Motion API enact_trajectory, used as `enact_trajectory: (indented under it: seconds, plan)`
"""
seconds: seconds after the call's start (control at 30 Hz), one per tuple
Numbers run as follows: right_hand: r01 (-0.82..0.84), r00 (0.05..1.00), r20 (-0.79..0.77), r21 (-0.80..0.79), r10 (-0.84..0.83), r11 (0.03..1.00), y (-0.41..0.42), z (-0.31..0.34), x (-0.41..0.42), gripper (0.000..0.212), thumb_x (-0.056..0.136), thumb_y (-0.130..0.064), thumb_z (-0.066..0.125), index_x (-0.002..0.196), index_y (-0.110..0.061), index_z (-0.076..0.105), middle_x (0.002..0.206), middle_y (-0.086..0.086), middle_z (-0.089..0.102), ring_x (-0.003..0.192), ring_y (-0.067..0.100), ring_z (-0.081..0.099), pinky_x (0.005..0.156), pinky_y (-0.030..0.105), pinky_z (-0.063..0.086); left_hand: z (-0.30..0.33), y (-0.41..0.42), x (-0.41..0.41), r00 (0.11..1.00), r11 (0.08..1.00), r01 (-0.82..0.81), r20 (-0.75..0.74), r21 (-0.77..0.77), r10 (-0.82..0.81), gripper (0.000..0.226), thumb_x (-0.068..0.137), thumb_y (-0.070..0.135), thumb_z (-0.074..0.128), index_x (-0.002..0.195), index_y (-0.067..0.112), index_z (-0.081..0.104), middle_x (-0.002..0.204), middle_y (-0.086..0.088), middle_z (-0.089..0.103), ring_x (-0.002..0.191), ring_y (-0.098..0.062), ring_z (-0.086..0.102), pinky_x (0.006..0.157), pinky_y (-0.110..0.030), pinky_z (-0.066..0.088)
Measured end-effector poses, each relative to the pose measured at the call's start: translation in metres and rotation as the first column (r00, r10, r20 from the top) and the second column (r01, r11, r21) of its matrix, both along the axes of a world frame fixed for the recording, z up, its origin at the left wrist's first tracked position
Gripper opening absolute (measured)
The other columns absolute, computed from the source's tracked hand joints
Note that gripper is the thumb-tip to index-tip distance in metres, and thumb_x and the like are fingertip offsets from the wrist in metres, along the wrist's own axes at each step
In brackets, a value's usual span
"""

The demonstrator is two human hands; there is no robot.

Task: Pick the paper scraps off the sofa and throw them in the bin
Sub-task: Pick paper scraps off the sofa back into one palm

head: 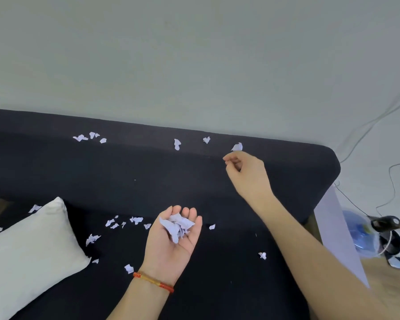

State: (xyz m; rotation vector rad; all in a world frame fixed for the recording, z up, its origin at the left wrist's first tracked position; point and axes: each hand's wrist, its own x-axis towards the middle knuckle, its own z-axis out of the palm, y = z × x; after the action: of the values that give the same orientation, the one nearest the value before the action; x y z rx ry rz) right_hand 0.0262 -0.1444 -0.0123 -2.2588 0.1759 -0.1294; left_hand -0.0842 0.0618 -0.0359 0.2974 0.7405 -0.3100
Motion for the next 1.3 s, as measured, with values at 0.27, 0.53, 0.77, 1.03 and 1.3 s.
enact_trajectory:
  seconds: [0.27,0.53,0.77,1.03,1.3]
  plan:
    - [-0.109,0.985,-0.142,-0.077,0.098,0.991,-0.083,-0.082,0.114,0.027,0.102,-0.017,0.057,0.123,-0.027,0.07,0.131,-0.008,0.067,0.101,0.01,0.067,0.091,0.031,0.058,-0.01,-0.038,0.031,1.0,0.997,0.005,-0.019,0.083,-0.004,0.026,0.095,0.019,0.068,0.08,0.005,0.083,0.095,-0.011,0.078,0.093,-0.029,0.08,0.072,-0.049,0.065]
    - [-0.087,0.984,-0.17,-0.198,0.053,0.976,-0.095,-0.129,0.169,0.045,0.102,-0.022,0.062,0.147,-0.022,0.055,0.145,0.006,0.049,0.118,0.026,0.061,0.089,0.042,0.059,-0.025,-0.059,0.05,0.998,0.984,-0.041,-0.031,0.17,0.047,0.027,0.097,0.02,0.065,0.083,0.007,0.083,0.093,-0.011,0.079,0.088,-0.028,0.08,0.071,-0.048,0.064]
    - [-0.07,0.99,-0.133,-0.272,0.034,0.96,-0.088,-0.148,0.181,0.031,0.104,-0.017,0.058,0.134,-0.021,0.066,0.139,0.004,0.058,0.118,0.025,0.061,0.082,0.039,0.058,-0.028,-0.061,0.051,0.994,0.979,-0.061,-0.073,0.196,0.077,0.031,0.098,0.023,0.064,0.084,0.005,0.084,0.093,-0.012,0.079,0.086,-0.03,0.08,0.069,-0.049,0.065]
    - [0.003,0.994,-0.106,-0.07,-0.01,0.998,-0.09,-0.144,0.16,0.024,0.104,-0.014,0.057,0.123,-0.017,0.072,0.123,0.003,0.07,0.106,0.02,0.068,0.082,0.023,0.048,-0.023,-0.06,0.052,0.998,0.986,-0.041,-0.035,0.161,0.047,0.026,0.093,0.023,0.067,0.087,0.005,0.084,0.097,-0.013,0.077,0.091,-0.031,0.079,0.073,-0.051,0.064]
    - [0.0,0.997,0.074,0.355,-0.028,0.935,-0.045,-0.057,0.064,0.016,0.096,-0.03,0.074,0.108,-0.039,0.071,0.098,-0.02,0.072,0.084,-0.006,0.065,0.069,0.002,0.048,-0.011,-0.045,0.038,0.999,0.994,-0.042,0.024,0.105,0.04,0.05,0.1,0.045,0.061,0.101,0.0,0.082,0.111,-0.023,0.077,0.1,-0.036,0.078,0.075,-0.054,0.064]
